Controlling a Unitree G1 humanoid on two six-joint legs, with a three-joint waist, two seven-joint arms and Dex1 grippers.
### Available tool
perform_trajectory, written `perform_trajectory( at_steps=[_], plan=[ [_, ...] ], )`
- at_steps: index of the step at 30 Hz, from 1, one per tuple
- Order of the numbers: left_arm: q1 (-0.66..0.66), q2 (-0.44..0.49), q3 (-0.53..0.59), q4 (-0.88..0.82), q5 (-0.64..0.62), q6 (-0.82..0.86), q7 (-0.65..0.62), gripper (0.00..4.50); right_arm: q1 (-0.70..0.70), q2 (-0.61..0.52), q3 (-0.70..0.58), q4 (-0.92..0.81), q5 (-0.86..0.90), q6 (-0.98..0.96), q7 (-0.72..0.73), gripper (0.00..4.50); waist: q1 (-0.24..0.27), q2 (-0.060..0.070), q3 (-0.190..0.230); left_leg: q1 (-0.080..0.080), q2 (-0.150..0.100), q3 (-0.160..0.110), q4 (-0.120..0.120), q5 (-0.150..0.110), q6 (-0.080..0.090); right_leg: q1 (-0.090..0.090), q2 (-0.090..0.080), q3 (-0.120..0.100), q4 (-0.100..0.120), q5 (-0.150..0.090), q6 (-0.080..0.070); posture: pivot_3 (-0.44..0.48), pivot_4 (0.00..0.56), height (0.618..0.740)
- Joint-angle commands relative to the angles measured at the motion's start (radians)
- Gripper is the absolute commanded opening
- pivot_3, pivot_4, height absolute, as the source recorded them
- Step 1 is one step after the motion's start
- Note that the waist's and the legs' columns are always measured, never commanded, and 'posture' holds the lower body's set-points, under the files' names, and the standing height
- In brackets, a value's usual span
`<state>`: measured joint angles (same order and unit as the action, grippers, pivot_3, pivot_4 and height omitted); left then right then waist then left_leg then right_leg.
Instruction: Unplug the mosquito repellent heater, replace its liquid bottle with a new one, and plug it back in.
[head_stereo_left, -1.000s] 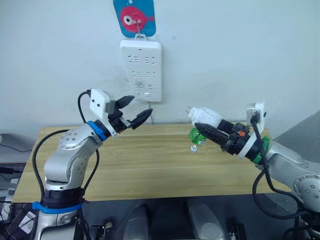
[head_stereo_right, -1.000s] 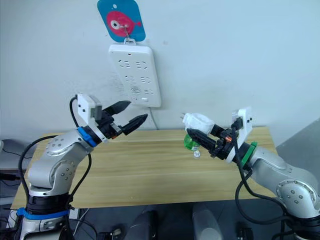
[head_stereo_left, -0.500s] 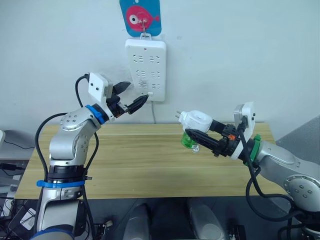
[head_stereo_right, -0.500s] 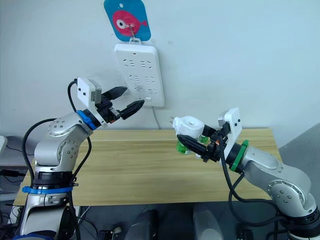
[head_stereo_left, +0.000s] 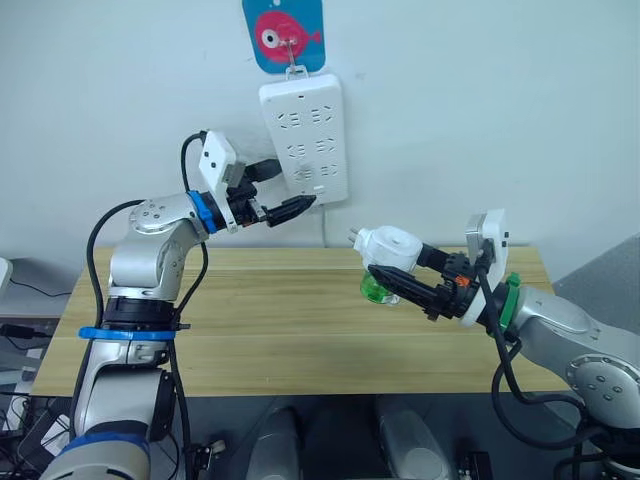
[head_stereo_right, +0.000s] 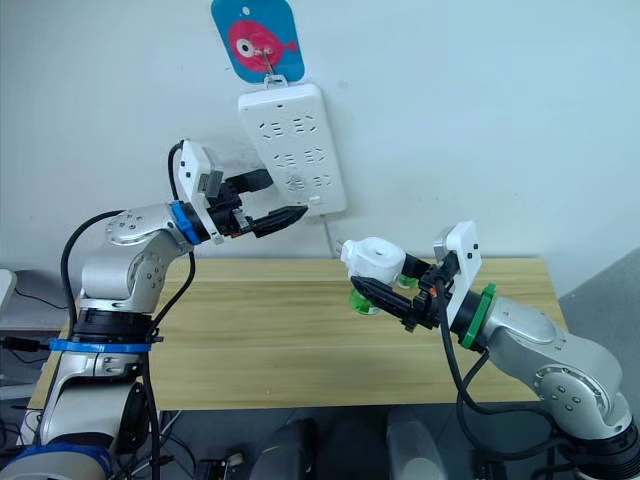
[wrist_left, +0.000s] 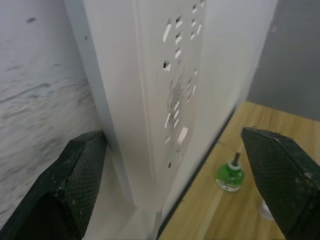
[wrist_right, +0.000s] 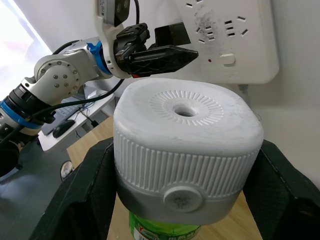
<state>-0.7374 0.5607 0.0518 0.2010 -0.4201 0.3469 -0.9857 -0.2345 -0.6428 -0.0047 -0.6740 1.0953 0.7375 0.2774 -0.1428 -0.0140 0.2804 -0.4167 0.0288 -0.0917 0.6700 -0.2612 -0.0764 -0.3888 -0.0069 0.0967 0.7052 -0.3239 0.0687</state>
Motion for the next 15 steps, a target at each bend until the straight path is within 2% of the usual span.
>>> perform_trajectory(
  at_steps=[1, 5, 12, 15],
  plan=[
    [-0.027, -0.008, 0.019, -0.036, -0.022, 0.005, 0.002, 4.50, -0.021, 0.012, -0.013, -0.046, 0.002, -0.001, 0.000, 3.11, 0.000, 0.000, 0.000, 0.000, 0.000, 0.000, 0.000, 0.000, 0.000, 0.000, 0.000, 0.000, 0.000, 0.000, 0.000, -0.218, 0.231, 0.740],
    [-0.037, -0.031, 0.029, -0.020, -0.009, -0.008, 0.044, 3.60, -0.058, 0.035, 0.002, -0.041, -0.023, 0.014, -0.016, 3.11, 0.000, 0.000, 0.000, 0.000, 0.000, 0.000, 0.000, 0.000, 0.000, 0.000, 0.000, 0.000, 0.000, 0.000, 0.000, -0.217, 0.228, 0.740],
    [-0.034, -0.058, 0.022, -0.016, 0.006, -0.019, 0.072, 1.54, -0.152, 0.097, 0.051, -0.027, -0.110, 0.032, -0.085, 3.11, 0.002, 0.000, 0.000, 0.000, 0.000, -0.001, 0.000, 0.000, 0.000, 0.000, 0.000, 0.000, 0.000, 0.000, 0.000, -0.217, 0.226, 0.740],
    [-0.029, -0.061, 0.022, -0.014, 0.014, -0.022, 0.076, 1.42, -0.203, 0.123, 0.084, -0.013, -0.199, 0.033, -0.118, 3.10, 0.004, 0.000, 0.000, -0.001, -0.001, -0.002, 0.005, 0.000, 0.000, 0.000, -0.001, -0.001, 0.002, 0.000, 0.000, -0.217, 0.225, 0.740]
  ],
)
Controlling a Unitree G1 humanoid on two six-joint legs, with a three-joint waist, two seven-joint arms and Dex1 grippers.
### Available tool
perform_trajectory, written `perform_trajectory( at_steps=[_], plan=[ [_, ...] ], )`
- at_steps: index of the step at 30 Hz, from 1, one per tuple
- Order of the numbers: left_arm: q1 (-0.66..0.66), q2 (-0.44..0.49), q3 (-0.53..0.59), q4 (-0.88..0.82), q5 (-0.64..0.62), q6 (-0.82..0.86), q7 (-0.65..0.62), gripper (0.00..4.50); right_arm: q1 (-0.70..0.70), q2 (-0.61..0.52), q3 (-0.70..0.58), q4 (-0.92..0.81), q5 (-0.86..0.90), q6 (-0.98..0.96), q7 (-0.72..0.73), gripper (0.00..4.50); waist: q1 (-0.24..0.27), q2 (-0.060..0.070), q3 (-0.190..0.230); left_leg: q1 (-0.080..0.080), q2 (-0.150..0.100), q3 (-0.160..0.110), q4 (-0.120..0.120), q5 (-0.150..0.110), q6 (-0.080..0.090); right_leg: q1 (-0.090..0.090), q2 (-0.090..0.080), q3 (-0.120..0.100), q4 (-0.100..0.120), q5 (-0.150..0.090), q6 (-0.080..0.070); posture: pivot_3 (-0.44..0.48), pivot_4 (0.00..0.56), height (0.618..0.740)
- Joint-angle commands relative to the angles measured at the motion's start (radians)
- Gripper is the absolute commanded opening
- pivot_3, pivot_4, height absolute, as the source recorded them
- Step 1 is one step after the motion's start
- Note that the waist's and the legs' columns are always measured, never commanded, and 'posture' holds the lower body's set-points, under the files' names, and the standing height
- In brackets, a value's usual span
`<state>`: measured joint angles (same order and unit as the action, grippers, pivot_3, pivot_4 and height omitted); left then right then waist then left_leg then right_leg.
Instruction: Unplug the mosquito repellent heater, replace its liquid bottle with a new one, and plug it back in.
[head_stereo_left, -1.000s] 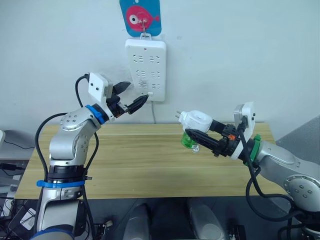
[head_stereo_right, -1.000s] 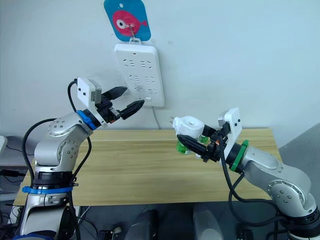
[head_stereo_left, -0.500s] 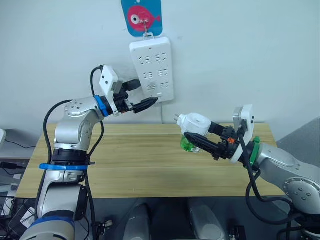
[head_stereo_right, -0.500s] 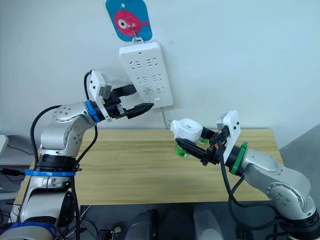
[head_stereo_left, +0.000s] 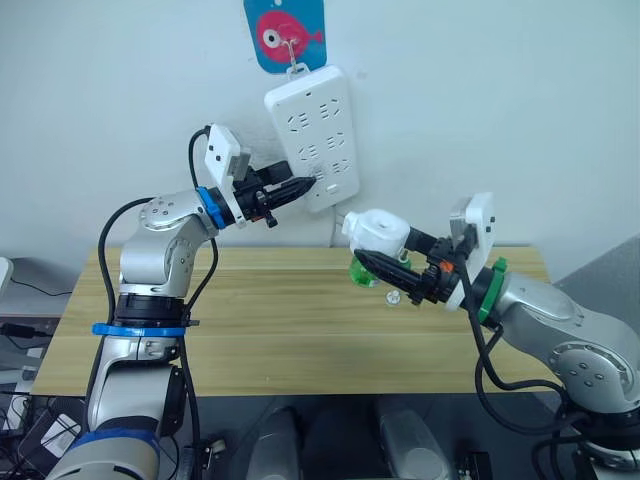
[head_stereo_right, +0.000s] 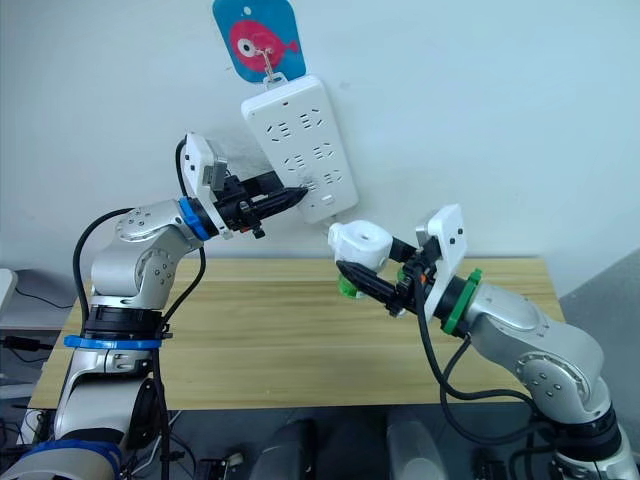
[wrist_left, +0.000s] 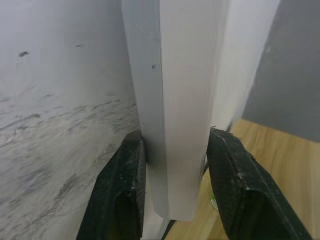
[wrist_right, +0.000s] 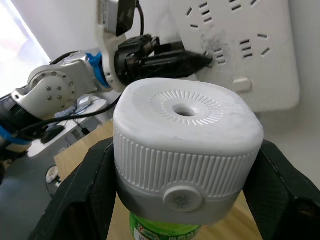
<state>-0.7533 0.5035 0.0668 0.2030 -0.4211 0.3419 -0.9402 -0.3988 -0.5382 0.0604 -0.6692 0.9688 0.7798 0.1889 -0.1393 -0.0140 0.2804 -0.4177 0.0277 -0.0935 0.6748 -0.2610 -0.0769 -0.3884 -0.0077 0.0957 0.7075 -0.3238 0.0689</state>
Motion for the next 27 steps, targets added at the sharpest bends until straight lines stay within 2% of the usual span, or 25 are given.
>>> perform_trajectory(
  at_steps=[1, 5, 10, 27],
  plan=[
    [-0.012, -0.003, 0.008, -0.018, 0.017, -0.017, 0.032, 1.41, -0.055, 0.027, 0.031, -0.013, -0.102, -0.010, -0.038, 3.10, 0.000, 0.000, 0.000, 0.000, 0.000, 0.000, 0.001, 0.000, 0.000, 0.000, 0.000, 0.000, 0.001, 0.000, 0.000, -0.217, 0.225, 0.740],
    [-0.005, -0.002, 0.018, -0.027, 0.009, -0.003, 0.043, 1.40, -0.140, 0.084, 0.103, 0.048, -0.278, -0.025, -0.102, 3.10, -0.002, 0.000, 0.000, 0.000, 0.000, 0.000, 0.003, 0.000, 0.000, 0.000, 0.000, 0.000, 0.004, 0.000, 0.001, -0.218, 0.221, 0.740],
    [0.002, 0.004, 0.020, -0.037, 0.008, 0.002, 0.042, 1.40, -0.189, 0.151, 0.118, 0.113, -0.397, -0.034, -0.127, 3.10, -0.001, 0.000, 0.000, 0.000, -0.001, -0.002, 0.003, 0.000, 0.000, -0.001, 0.000, -0.001, 0.004, 0.000, 0.001, -0.213, 0.219, 0.740],
    [0.002, 0.002, 0.021, -0.042, 0.007, 0.006, 0.046, 1.40, -0.201, 0.220, 0.118, 0.131, -0.543, -0.018, -0.047, 3.08, -0.005, 0.000, 0.000, 0.000, 0.000, -0.002, 0.003, 0.000, -0.001, -0.001, 0.000, -0.001, 0.006, 0.000, 0.001, -0.211, 0.222, 0.740]
  ],
)
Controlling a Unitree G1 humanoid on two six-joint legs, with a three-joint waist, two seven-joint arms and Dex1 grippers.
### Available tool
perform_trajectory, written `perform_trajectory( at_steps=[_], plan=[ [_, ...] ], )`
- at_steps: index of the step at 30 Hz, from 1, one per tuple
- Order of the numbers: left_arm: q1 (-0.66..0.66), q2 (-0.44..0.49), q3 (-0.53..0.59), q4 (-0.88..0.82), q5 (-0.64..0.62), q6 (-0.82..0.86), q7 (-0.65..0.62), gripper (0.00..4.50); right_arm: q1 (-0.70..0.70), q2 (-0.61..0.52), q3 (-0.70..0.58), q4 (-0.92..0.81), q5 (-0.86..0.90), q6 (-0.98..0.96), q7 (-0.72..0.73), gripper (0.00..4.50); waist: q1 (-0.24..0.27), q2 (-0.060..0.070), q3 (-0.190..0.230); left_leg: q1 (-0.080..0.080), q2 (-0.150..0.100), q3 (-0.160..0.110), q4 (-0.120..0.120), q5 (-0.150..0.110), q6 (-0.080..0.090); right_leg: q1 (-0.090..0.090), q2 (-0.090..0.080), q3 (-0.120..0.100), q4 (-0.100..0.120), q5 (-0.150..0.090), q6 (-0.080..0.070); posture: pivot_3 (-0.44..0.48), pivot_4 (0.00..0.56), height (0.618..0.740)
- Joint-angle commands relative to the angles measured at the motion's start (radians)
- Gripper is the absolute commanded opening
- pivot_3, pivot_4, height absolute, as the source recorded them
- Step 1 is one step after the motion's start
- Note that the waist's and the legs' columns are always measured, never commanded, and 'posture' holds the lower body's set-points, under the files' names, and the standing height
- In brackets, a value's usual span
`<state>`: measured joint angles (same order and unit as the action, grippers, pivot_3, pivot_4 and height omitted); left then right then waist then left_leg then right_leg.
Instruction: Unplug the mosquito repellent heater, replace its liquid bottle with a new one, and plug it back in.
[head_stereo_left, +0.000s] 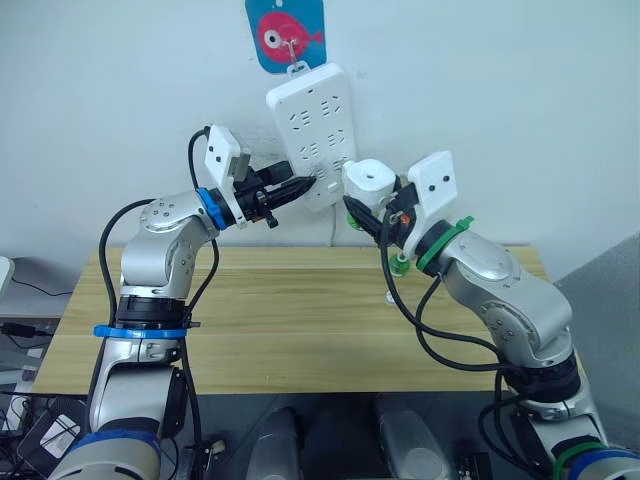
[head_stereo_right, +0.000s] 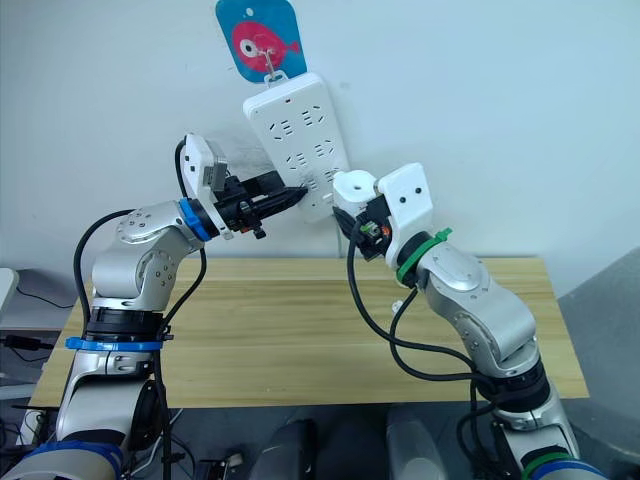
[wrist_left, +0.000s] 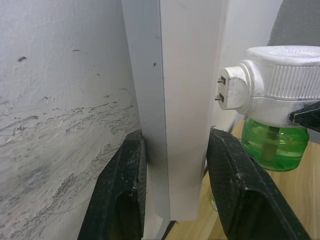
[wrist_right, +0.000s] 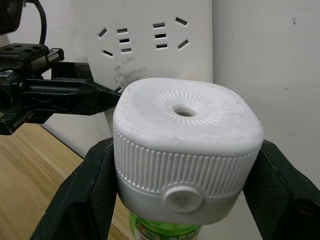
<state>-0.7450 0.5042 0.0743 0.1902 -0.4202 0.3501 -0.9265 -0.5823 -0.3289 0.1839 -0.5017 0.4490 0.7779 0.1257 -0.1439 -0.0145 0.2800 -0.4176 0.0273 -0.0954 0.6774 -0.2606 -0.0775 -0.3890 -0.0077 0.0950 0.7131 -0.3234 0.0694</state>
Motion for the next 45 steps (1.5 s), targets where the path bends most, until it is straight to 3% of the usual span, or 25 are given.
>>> perform_trajectory(
  at_steps=[1, 13, 26, 45],
  plan=[
    [-0.007, 0.001, 0.014, -0.029, 0.006, -0.003, 0.032, 1.40, -0.015, 0.008, 0.000, -0.038, -0.034, -0.019, 0.021, 3.08, 0.000, 0.000, 0.000, 0.000, 0.000, 0.000, 0.000, 0.000, 0.000, 0.000, 0.000, 0.000, 0.000, 0.000, 0.000, -0.212, 0.222, 0.740],
    [-0.006, 0.001, 0.012, -0.033, 0.006, 0.001, 0.030, 1.40, -0.019, 0.034, 0.013, -0.038, -0.107, 0.022, 0.049, 3.08, 0.000, 0.000, 0.000, 0.000, 0.000, 0.000, 0.000, 0.000, 0.000, 0.000, 0.000, 0.000, 0.000, 0.000, 0.000, -0.214, 0.225, 0.740],
    [0.003, -0.004, 0.008, -0.045, 0.014, -0.003, 0.019, 1.40, -0.122, 0.135, 0.001, -0.024, -0.152, 0.109, 0.005, 3.07, -0.019, 0.000, 0.000, 0.001, 0.000, -0.001, 0.000, 0.002, -0.001, 0.000, 0.001, 0.000, 0.002, 0.001, -0.001, -0.222, 0.229, 0.740],
    [0.006, -0.015, 0.019, -0.063, 0.004, 0.021, 0.026, 1.40, -0.140, 0.205, 0.014, 0.172, -0.221, 0.028, 0.046, 3.04, -0.029, 0.000, 0.000, 0.003, 0.001, -0.001, -0.001, 0.008, -0.001, 0.000, 0.003, 0.002, 0.002, 0.008, 0.000, -0.225, 0.232, 0.740]
  ],
)
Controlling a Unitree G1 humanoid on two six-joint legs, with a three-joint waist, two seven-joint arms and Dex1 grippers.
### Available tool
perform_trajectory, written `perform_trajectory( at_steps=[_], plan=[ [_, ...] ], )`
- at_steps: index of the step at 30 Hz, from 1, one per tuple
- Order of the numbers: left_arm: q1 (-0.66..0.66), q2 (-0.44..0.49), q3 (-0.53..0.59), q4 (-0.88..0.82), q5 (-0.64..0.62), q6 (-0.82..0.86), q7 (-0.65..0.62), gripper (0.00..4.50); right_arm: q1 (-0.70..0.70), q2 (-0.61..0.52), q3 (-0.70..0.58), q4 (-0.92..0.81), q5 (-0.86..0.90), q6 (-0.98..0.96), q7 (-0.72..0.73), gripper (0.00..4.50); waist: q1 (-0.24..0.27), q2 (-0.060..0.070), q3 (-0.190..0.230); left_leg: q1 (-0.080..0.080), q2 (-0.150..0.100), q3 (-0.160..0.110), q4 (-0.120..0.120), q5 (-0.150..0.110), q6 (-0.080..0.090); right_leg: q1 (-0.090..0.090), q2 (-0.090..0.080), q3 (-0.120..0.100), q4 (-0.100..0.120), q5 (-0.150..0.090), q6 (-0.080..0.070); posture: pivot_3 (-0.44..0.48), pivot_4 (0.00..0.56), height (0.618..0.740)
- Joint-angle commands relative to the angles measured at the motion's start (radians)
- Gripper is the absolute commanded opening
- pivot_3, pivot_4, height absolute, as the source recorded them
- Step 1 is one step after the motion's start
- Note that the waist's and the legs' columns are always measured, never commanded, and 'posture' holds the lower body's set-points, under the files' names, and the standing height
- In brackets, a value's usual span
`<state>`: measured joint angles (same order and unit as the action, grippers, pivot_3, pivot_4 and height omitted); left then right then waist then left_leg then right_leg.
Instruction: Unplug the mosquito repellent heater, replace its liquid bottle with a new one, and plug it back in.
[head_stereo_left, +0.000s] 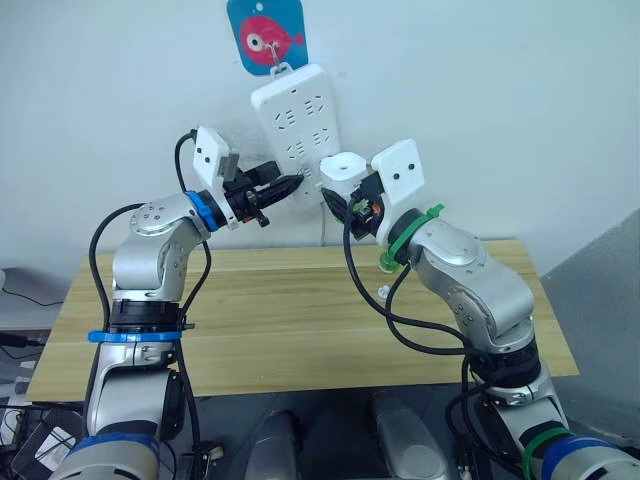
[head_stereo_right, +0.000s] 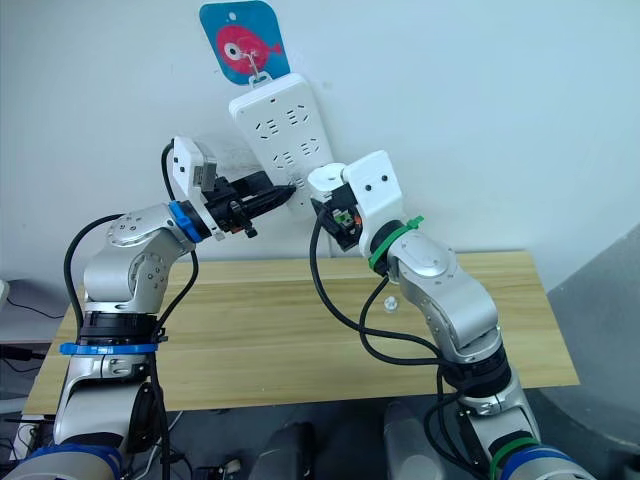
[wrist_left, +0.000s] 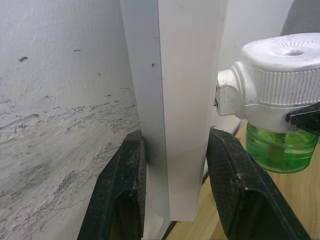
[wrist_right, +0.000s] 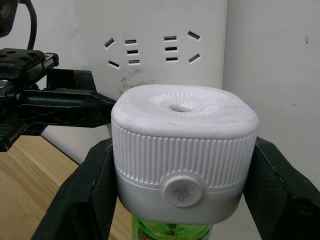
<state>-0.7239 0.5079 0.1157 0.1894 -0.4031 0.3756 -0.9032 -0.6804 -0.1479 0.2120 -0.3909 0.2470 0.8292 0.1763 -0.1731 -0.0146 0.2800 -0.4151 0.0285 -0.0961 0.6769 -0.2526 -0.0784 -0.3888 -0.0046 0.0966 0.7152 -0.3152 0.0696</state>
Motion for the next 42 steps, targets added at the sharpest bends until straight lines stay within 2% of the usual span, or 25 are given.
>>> perform_trajectory(
  at_steps=[1, 13, 21, 32, 36, 42],
  plan=[
    [-0.013, -0.021, -0.021, -0.065, -0.016, 0.000, 0.003, 1.40, -0.047, 0.024, -0.013, 0.075, -0.020, -0.026, 0.001, 3.04, -0.001, 0.000, 0.000, 0.000, 0.000, 0.000, 0.000, 0.000, 0.000, 0.000, 0.000, 0.000, 0.000, 0.000, 0.000, -0.226, 0.231, 0.740],
    [-0.015, -0.024, -0.001, -0.074, -0.035, 0.035, 0.006, 1.40, -0.055, 0.019, 0.006, 0.181, -0.057, -0.101, 0.056, 3.03, -0.017, 0.000, 0.000, 0.000, 0.000, 0.000, -0.002, 0.005, 0.001, 0.000, 0.001, 0.000, -0.002, 0.004, 0.000, -0.225, 0.224, 0.740],
    [-0.004, -0.017, -0.004, -0.087, -0.033, 0.033, -0.005, 1.40, -0.112, 0.031, -0.022, 0.209, -0.052, -0.106, 0.066, 3.03, -0.022, 0.000, 0.000, 0.000, 0.001, 0.000, -0.002, 0.006, 0.000, 0.000, 0.001, 0.000, -0.002, 0.005, 0.000, -0.227, 0.221, 0.740],
    [-0.002, -0.030, 0.005, -0.105, -0.049, 0.062, 0.000, 1.40, -0.165, 0.057, 0.006, 0.327, -0.093, -0.178, 0.072, 3.03, -0.036, 0.000, 0.000, 0.000, 0.001, 0.001, -0.003, 0.014, 0.004, -0.001, 0.002, 0.003, -0.002, 0.009, 0.004, -0.226, 0.216, 0.740],
    [0.002, -0.030, 0.005, -0.111, -0.049, 0.069, -0.005, 1.40, -0.180, 0.069, 0.000, 0.354, -0.095, -0.192, 0.077, 3.03, -0.042, 0.000, 0.000, 0.002, 0.001, 0.001, -0.017, 0.026, 0.001, -0.002, 0.002, 0.003, -0.012, 0.018, 0.004, -0.224, 0.218, 0.740],
    [-0.004, -0.021, 0.014, -0.076, -0.016, 0.031, 0.008, 1.40, -0.169, 0.052, -0.002, 0.335, -0.078, -0.165, 0.114, 3.03, -0.046, 0.000, 0.000, 0.000, 0.001, 0.001, -0.018, 0.028, 0.002, -0.001, 0.003, 0.003, -0.018, 0.022, 0.004, -0.226, 0.222, 0.740]
  ],
)
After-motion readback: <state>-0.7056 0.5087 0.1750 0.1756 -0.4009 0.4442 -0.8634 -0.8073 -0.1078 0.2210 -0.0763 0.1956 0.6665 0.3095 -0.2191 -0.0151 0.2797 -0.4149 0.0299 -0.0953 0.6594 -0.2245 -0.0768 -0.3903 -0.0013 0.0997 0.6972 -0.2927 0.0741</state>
